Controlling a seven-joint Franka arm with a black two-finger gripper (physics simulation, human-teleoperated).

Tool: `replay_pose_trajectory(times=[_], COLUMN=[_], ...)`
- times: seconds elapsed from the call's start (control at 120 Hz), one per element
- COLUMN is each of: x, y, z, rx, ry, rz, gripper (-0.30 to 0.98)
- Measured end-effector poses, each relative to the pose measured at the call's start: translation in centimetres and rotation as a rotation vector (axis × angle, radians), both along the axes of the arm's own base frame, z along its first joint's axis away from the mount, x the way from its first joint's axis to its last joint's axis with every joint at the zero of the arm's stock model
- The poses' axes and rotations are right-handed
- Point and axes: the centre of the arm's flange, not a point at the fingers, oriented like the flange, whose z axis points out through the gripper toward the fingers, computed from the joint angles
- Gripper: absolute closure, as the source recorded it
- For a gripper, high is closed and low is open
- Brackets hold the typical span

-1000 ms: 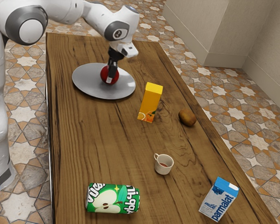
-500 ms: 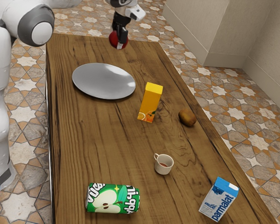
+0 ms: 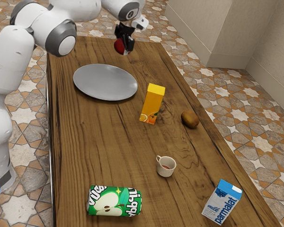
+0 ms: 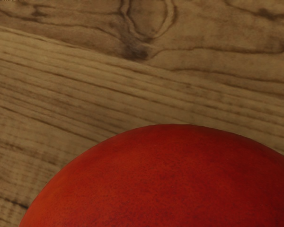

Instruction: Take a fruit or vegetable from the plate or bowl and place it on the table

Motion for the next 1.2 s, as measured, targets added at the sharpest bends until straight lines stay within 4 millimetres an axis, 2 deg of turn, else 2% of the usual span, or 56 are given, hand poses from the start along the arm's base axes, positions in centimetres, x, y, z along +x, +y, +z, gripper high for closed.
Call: replay_pose_trajectory(times=[0.092, 0.183, 0.975, 1.2], x=[0.1, 0.1, 0.0, 0.1], y=[-0.2, -0.4, -0.6, -0.9], z=[0.2, 0.2, 0.3, 1.5], rx=[-0.012, -0.023, -0.040, -0.039], ry=[-0.012, -0.018, -0.019, -0.026], rz=[0.010, 0.016, 0.034, 0.034], gripper=[0.20, 0.14, 0.00, 0.00])
